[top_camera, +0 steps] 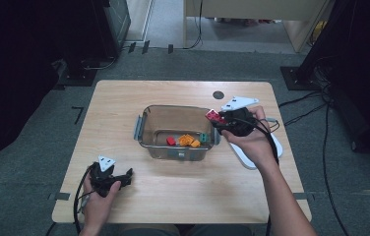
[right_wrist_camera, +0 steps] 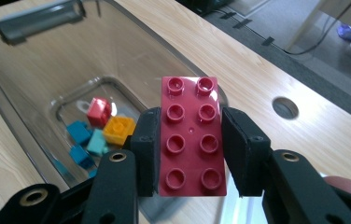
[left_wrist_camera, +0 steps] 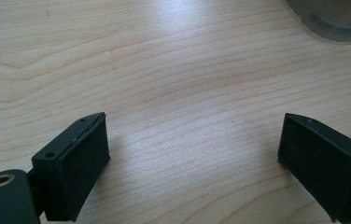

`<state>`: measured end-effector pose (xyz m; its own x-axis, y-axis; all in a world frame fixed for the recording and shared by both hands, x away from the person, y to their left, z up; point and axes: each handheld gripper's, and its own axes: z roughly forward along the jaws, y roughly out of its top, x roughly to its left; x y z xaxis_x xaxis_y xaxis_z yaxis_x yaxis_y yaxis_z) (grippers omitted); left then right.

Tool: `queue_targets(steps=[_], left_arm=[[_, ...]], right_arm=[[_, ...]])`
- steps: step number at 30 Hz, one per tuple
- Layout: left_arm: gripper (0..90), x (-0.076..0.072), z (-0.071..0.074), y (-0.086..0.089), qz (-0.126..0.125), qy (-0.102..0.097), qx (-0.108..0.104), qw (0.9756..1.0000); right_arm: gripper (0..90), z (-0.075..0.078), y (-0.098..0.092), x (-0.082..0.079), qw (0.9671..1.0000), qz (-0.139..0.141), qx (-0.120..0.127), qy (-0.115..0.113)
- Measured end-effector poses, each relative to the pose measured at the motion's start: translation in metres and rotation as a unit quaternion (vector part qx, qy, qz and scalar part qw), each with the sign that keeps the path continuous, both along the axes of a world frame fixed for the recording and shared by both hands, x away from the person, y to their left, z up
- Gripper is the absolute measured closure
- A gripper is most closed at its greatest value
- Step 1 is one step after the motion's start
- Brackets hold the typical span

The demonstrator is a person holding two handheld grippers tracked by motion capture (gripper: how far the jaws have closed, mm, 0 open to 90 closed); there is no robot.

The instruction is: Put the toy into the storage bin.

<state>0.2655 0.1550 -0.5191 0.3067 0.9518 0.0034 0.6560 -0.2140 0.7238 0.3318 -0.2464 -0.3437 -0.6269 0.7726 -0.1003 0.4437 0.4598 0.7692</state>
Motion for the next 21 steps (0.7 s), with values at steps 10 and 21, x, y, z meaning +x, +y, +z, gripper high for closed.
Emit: queue_targets(steps=[10,21], left_arm=[[8.4,0.000,0.000,0.000,0.000,0.000,0.000,1.0000],[8.3,0.000,0.000,0.000,0.000,0.000,0.000,1.0000]], right_arm=[[60.3,-0.006,0.046,0.014,0.9990,0.044,-0.004,0.011],[44.1,-0.018,0.064,0.024,0.9966,0.059,0.031,0.048]])
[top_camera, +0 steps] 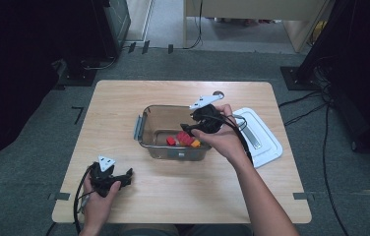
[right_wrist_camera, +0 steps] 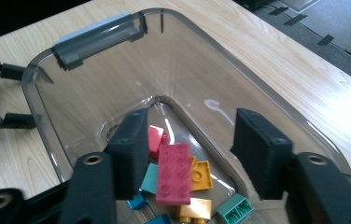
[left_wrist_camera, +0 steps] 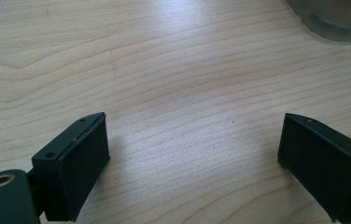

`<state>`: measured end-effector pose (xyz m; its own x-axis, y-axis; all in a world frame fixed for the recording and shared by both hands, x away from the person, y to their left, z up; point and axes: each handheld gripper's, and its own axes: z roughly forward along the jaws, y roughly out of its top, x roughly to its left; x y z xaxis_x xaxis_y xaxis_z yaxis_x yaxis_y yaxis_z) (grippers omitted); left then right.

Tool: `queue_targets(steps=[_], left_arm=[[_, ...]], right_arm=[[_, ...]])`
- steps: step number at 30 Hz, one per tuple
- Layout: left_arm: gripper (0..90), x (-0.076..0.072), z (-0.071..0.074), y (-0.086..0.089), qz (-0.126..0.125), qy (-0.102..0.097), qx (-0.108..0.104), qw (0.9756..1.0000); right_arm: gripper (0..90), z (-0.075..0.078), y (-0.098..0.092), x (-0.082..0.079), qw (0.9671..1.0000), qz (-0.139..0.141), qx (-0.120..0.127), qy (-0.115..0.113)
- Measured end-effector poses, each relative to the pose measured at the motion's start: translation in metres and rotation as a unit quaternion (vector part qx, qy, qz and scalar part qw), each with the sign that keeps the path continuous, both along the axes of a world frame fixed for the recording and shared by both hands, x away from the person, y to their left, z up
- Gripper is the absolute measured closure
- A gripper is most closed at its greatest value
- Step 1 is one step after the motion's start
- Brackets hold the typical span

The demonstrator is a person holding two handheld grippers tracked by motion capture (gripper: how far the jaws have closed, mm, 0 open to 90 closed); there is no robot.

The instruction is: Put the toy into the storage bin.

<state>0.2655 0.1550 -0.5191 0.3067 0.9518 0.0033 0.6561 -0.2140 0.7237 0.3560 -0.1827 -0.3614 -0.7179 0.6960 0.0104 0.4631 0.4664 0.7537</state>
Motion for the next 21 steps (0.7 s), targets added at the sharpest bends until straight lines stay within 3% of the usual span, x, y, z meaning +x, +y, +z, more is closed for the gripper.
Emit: queue_targets(steps=[2,9,21], left_arm=[[8.3,0.000,0.000,0.000,0.000,0.000,0.000,1.0000],[8.3,0.000,0.000,0.000,0.000,0.000,0.000,1.0000],[8.4,0.000,0.000,0.000,0.000,0.000,0.000,1.0000]], right_arm=[[39.7,0.001,-0.005,-0.001,0.9999,-0.006,0.011,0.002],[27.3,0.000,-0.028,-0.006,0.9995,-0.024,0.018,-0.006],[22.8,-0.002,-0.071,-0.013,0.9977,-0.062,0.025,-0.012]])
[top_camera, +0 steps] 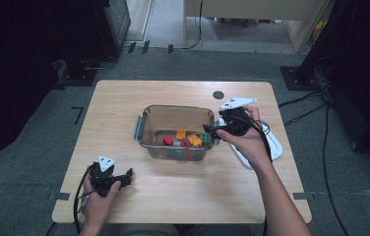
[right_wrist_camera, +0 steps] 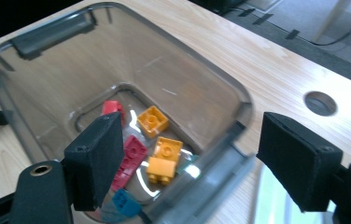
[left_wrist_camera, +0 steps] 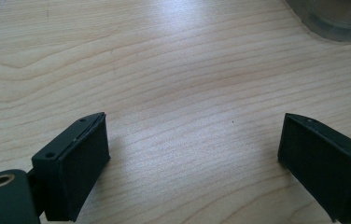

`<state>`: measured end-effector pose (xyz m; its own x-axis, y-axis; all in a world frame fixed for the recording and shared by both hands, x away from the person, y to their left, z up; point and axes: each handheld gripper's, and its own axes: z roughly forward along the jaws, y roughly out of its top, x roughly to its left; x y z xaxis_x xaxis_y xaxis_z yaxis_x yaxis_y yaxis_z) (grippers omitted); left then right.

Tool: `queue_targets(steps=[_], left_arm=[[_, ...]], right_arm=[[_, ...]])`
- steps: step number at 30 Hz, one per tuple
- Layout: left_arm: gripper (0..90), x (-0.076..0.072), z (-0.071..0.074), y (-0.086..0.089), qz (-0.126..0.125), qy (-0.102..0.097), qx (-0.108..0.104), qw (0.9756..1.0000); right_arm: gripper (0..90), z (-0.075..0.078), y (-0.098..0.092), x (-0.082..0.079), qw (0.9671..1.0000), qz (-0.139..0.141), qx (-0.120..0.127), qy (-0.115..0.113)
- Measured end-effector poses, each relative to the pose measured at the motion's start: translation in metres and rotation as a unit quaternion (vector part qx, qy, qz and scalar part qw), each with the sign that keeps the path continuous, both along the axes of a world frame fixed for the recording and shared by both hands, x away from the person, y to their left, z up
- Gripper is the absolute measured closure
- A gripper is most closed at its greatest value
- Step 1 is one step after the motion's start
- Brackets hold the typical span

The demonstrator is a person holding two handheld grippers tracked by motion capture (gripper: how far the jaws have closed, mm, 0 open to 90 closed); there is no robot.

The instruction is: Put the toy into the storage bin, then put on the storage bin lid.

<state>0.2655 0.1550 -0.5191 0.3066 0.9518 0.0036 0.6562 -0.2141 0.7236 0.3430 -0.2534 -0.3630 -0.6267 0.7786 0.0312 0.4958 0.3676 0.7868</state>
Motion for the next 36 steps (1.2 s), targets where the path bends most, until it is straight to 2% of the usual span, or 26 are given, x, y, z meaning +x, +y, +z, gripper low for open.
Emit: queue_targets(steps=[3,9,17,27,32,36], left_arm=[[8.3,0.000,0.000,0.000,0.000,0.000,0.001,1.0000],[8.3,0.000,0.000,0.000,0.000,0.000,-0.001,1.0000],[8.3,0.000,0.000,0.000,0.000,0.001,0.000,1.0000],[8.3,0.000,0.000,0.000,0.000,0.001,0.000,1.0000],[8.3,0.000,0.000,0.000,0.000,0.001,0.000,1.0000],[8.4,0.000,0.000,0.000,0.000,0.001,0.000,1.0000]], right_arm=[[22.1,-0.002,-0.010,0.000,0.9999,-0.011,0.003,0.007],[22.3,-0.012,-0.027,0.001,0.9993,-0.036,0.001,0.007],[22.7,-0.029,-0.051,0.004,0.9968,-0.076,0.004,0.024],[26.9,-0.042,-0.075,0.004,0.9924,-0.121,0.004,0.022],[32.7,-0.048,-0.083,0.005,0.9910,-0.133,0.000,0.013],[36.5,-0.056,-0.091,0.008,0.9889,-0.148,0.008,0.011]])
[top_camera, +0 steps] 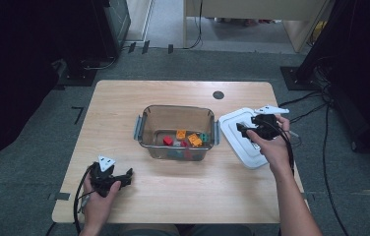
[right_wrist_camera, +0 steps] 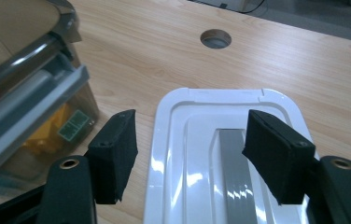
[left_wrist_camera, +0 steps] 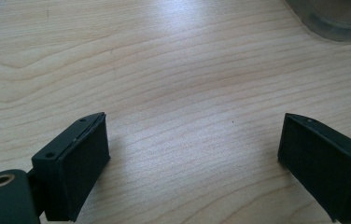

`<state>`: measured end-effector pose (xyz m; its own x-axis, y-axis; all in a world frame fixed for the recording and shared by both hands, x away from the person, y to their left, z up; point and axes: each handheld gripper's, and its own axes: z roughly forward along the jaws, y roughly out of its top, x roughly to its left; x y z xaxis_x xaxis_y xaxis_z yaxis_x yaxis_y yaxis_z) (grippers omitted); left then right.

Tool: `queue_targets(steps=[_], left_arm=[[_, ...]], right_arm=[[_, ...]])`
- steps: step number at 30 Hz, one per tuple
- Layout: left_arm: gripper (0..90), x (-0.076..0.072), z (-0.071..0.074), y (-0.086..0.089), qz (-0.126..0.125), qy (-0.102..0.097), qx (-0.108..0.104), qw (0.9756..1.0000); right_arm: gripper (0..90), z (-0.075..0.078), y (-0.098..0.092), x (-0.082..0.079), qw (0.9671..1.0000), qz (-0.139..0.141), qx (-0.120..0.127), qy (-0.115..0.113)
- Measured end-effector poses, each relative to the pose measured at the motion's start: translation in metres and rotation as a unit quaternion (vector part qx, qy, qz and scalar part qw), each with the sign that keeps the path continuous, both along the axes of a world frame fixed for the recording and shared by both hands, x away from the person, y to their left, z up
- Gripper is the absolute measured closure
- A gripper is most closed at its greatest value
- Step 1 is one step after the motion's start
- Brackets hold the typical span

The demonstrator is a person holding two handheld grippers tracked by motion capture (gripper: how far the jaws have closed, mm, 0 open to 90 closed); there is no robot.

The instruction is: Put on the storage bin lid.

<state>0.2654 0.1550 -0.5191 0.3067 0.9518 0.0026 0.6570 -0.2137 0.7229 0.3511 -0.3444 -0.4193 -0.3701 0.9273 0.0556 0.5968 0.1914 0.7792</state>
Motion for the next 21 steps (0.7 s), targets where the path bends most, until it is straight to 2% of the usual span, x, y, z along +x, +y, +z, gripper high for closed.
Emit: queue_targets(steps=[10,14,18,21], left_arm=[[8.3,0.000,0.000,0.000,0.001,-0.001,-0.001,1.0000],[8.3,0.000,0.000,0.000,0.002,-0.001,-0.001,1.0000],[8.3,0.000,0.000,0.000,0.001,-0.001,-0.001,1.0000],[8.3,0.000,0.000,0.000,0.001,-0.001,-0.001,1.0000]], right_arm=[[50.8,-0.025,-0.019,0.006,0.9997,-0.024,0.008,0.007],[55.2,-0.037,-0.023,0.010,0.9994,-0.023,-0.004,0.024],[56.0,-0.050,-0.026,0.014,0.9986,-0.022,-0.020,0.045],[56.2,-0.059,-0.029,0.017,0.9976,-0.029,-0.023,0.058]])
